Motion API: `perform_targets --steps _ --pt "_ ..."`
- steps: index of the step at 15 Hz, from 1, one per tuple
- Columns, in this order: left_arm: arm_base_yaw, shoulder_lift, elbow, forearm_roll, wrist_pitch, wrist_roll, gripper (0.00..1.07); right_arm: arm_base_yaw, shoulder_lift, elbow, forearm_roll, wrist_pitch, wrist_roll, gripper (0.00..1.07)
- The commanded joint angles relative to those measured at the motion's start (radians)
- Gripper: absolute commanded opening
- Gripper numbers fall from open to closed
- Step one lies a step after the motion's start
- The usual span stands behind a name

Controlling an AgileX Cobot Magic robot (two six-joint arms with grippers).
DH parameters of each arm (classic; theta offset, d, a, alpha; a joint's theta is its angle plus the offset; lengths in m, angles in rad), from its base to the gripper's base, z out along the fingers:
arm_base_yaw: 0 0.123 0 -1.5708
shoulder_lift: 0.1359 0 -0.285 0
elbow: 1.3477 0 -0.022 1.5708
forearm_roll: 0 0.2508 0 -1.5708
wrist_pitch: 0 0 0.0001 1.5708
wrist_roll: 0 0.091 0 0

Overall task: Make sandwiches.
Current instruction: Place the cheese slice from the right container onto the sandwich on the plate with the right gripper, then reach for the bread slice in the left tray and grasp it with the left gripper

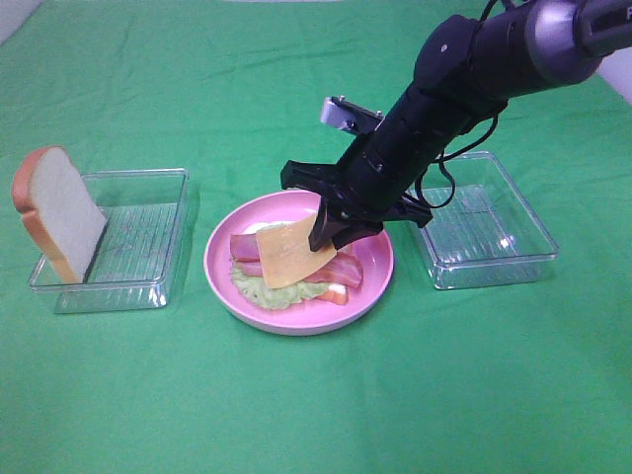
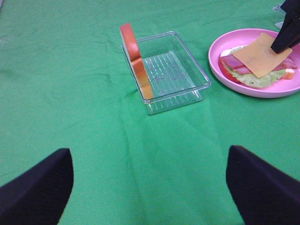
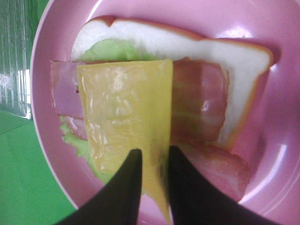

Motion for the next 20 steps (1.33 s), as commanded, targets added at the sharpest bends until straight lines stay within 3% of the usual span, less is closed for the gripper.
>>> perform_targets --steps 1,2,3,6,14,19,20 --pt "-0.004 -0.02 0.002 0.001 -0.013 -0.004 0.84 -0.002 -0.008 0.003 -0.009 0.011 -0.002 0.57" --pt "-0.004 -0.02 0.002 0.001 -0.013 -0.004 0.84 -0.002 -0.017 0.002 -0.014 0.016 -0.032 0.74" --pt "-0.004 -0.02 0.002 0.001 -0.013 -0.004 0.84 -0.002 -0.034 0.002 -0.027 0.016 -0.061 0.8" --pt "-0.004 -0.02 0.002 0.001 -0.013 -0.004 0.84 -0.002 -0.148 0.002 -0.133 0.04 -0.065 0.8" --pt "-0.004 -0.02 0.002 0.0 -0.013 -0.004 0.84 -0.002 -0.509 0.023 -0.371 0.346 0.005 0.8" --pt "-0.004 -0.02 0.002 0.0 -0.013 -0.004 0.84 -0.002 -0.941 0.367 -0.435 0.376 0.036 0.8" --pt "-0.004 -0.02 0.002 0.0 -0.013 -0.004 0.84 -0.002 -0.941 0.367 -0.435 0.376 0.036 0.8"
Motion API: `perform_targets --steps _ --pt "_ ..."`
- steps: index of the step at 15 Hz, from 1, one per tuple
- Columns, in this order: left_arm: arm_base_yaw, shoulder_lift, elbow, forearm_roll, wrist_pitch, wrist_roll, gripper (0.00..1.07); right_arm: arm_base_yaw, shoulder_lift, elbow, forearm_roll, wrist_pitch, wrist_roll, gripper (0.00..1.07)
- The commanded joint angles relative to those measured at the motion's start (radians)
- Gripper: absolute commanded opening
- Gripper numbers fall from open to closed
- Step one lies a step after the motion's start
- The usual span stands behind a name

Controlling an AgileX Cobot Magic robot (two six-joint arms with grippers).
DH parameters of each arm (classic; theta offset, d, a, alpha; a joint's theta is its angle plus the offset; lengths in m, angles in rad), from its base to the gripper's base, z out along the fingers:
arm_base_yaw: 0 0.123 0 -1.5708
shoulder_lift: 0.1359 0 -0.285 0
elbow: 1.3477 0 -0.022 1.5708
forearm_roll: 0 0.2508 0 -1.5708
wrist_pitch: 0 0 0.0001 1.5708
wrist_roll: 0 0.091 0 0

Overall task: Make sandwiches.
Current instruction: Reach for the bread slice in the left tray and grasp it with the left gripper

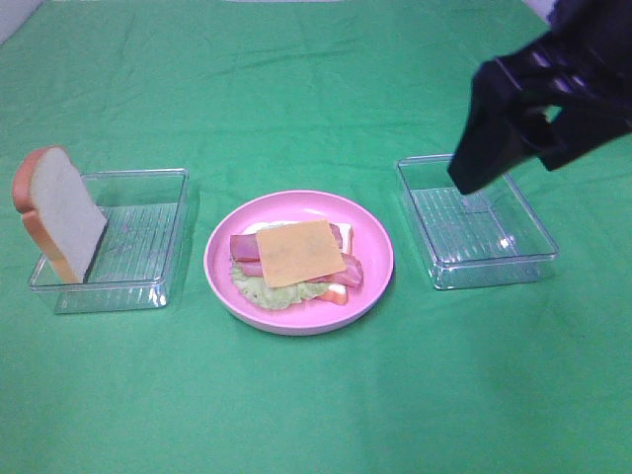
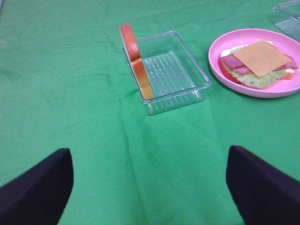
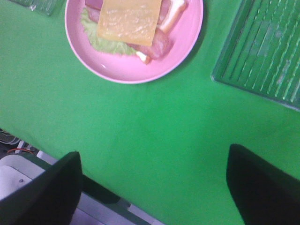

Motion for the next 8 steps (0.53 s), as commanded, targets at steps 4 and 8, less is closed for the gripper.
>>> perform_targets --steps 4,8 --pt "-0.004 -0.02 0.002 -0.002 -0.013 -0.004 0.84 -0.002 -0.627 0.445 -0.04 0.078 -0.001 0.8" --pt "-0.004 -0.02 0.001 -0.006 -0.015 -0.004 0.84 -0.002 -0.976 0.559 -0.084 0.104 -0.095 0.79"
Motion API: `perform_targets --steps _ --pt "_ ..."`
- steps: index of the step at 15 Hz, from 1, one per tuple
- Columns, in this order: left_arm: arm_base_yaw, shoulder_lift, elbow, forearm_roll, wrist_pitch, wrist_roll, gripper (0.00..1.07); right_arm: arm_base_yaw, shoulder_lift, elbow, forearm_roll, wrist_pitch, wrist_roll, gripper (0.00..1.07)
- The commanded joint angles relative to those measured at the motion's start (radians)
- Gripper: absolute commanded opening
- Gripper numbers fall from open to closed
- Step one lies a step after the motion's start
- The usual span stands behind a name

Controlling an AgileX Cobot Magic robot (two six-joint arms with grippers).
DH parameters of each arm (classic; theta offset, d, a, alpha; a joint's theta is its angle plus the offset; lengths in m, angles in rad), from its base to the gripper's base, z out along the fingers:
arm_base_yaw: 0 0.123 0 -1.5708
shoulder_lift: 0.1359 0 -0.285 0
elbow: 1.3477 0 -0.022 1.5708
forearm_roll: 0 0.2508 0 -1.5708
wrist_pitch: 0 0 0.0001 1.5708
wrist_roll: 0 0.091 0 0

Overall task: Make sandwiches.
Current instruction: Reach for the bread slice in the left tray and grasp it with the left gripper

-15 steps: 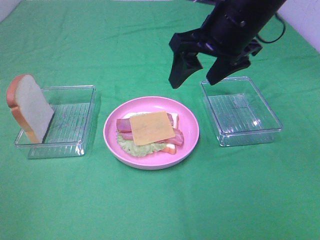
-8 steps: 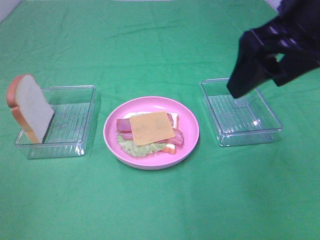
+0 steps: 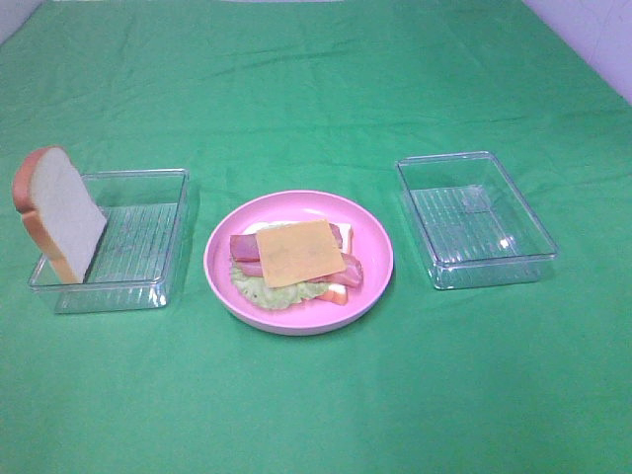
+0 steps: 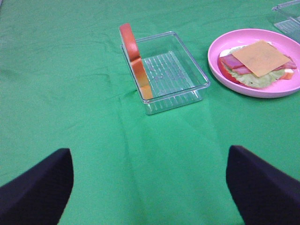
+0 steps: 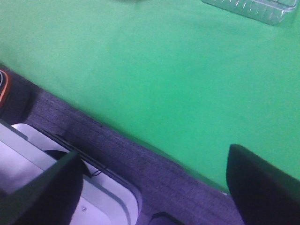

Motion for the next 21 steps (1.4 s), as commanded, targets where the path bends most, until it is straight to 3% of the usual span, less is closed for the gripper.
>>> perform_targets --steps 1,4,7,10,12,17,21 --pt "-0.004 -0.02 -0.006 -0.005 -0.021 -0.004 0.84 -0.002 -0.175 0.012 -0.017 -0.004 -0.045 0.79" --pt "-0.004 0.049 -0.055 -0.008 -0.082 -0.004 0.84 -0.002 -0.362 0.012 -0.026 -0.007 -0.042 0.78" --pt "-0.004 0.23 -0.092 -0.033 -0.14 -0.008 0.83 0.0 -0.409 0.013 -0.117 -0.01 0.018 0.78" --pt "-0.004 0.454 -0.163 -0.045 -0.188 -0.075 0.83 0.0 -0.409 0.028 -0.139 -0.06 0.063 0.78" --pt "-0.004 0.636 -0.259 -0.038 -0.19 -0.122 0.83 0.0 -0.409 0.035 -0.139 -0.076 0.063 0.78" --pt "0.0 1.179 -0.593 -0.028 -0.076 -0.139 0.83 0.0 -0.409 0.052 -0.139 -0.101 0.052 0.78" --pt "0.001 1.474 -0.831 0.036 0.085 -0.146 0.83 0.0 -0.409 0.052 -0.139 -0.101 0.053 0.78"
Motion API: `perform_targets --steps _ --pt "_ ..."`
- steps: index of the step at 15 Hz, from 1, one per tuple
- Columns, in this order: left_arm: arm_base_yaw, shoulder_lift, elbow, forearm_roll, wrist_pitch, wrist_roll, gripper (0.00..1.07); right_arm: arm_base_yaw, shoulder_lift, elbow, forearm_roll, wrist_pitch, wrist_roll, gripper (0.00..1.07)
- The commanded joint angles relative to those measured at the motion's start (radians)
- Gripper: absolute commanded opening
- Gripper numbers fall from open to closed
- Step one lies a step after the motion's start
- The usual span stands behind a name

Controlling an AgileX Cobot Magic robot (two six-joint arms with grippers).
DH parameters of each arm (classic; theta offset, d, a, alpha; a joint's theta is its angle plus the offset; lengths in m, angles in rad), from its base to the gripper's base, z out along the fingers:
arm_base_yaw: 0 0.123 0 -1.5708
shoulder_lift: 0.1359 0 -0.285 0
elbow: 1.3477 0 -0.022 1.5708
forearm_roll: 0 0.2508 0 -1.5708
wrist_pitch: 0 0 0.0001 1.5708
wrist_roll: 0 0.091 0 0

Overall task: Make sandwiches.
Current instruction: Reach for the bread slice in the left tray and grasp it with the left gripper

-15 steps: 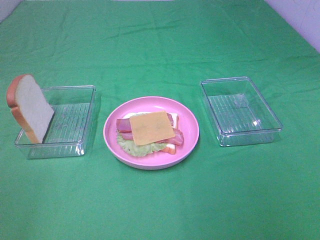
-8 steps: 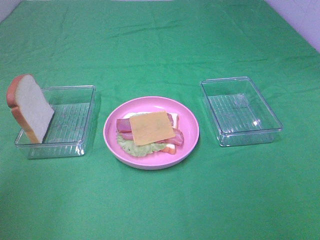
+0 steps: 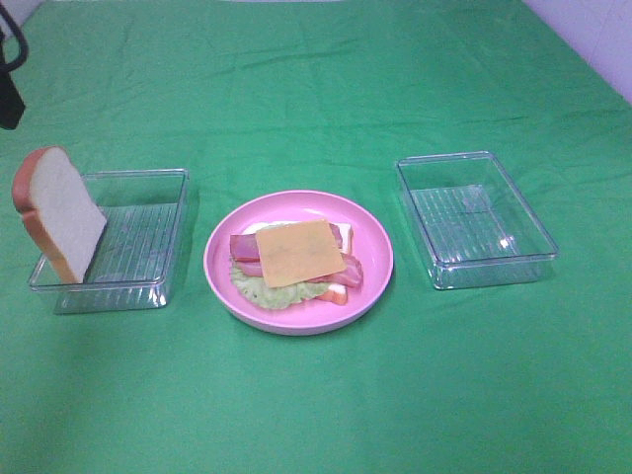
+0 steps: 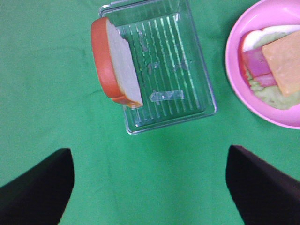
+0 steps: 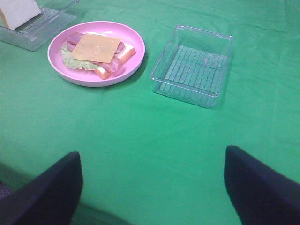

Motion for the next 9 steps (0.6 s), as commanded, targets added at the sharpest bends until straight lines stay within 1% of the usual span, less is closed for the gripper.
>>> perform_targets --steps 1,2,4,6,9 --pt "0.024 0.224 -0.179 0.069 0.136 -0.013 0.83 0.0 -0.014 0.002 -0.01 -0.013 0.001 0.78" --pt "0.045 0.277 -0.22 0.054 0.145 -0.013 0.83 0.0 -0.014 0.002 -0.01 -0.013 0.001 0.78" --pt "0.1 0.361 -0.264 0.013 0.146 -0.013 0.83 0.0 -0.014 0.002 -0.01 -0.013 0.002 0.78" --pt "0.145 0.412 -0.27 -0.026 0.111 -0.013 0.83 0.0 -0.014 0.002 -0.01 -0.013 0.002 0.78" --pt "0.173 0.457 -0.27 -0.05 0.068 -0.013 0.83 0.0 -0.014 0.002 -0.01 -0.013 0.002 0.78"
